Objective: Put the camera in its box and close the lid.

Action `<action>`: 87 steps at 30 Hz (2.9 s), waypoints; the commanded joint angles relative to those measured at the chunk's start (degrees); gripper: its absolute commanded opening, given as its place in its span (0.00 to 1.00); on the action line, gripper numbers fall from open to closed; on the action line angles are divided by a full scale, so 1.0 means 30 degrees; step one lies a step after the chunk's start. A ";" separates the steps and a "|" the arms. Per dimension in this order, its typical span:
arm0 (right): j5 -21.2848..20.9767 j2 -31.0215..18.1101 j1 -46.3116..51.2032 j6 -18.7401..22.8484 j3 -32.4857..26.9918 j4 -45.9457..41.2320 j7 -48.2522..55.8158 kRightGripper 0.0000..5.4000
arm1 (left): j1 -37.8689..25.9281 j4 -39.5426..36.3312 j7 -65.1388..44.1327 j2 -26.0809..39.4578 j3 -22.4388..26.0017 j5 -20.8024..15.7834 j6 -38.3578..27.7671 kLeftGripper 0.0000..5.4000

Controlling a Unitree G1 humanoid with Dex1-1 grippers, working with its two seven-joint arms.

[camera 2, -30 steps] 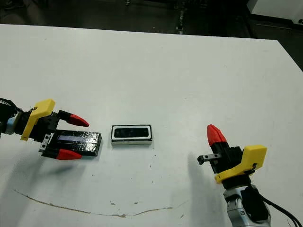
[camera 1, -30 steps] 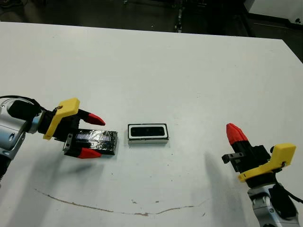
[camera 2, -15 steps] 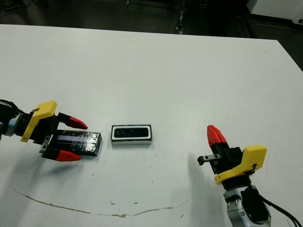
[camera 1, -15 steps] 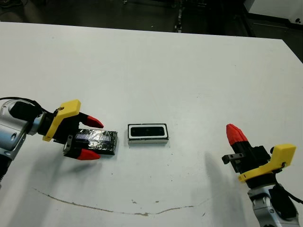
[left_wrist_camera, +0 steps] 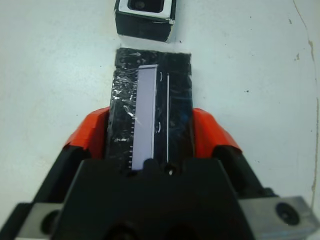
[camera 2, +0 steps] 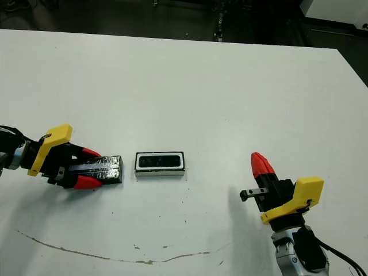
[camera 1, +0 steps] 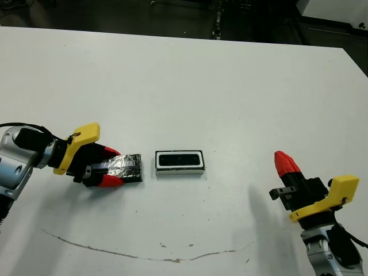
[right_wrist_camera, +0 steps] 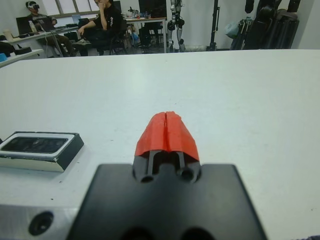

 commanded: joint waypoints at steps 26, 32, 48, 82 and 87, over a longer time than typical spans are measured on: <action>-0.0442 -0.0050 0.0217 -0.0315 0.0390 0.0149 -0.0127 0.00 | -0.0890 -0.0051 0.2048 -0.1047 0.2518 -0.2659 0.1862 0.58; -0.0501 -0.0078 0.0242 -0.0508 0.0364 0.0169 -0.0134 0.00 | -0.1304 -0.0161 0.2309 -0.1909 0.2057 -0.2734 0.2251 0.58; -0.0283 -0.0050 0.0110 -0.0627 0.0306 0.0443 0.0034 0.00 | -0.2007 0.2046 0.1603 -0.3999 0.0252 -0.2184 0.1125 0.58; -0.0075 -0.0182 -0.0018 -0.0890 0.0176 0.0963 0.0294 0.00 | 0.0596 0.1398 0.1709 -0.6478 -0.0166 -0.2704 -0.1360 0.58; 0.0006 -0.0221 0.0064 -0.0818 0.0164 0.0893 0.0300 0.00 | 0.0833 0.1309 0.1763 -0.6607 -0.0352 -0.2533 -0.1954 0.58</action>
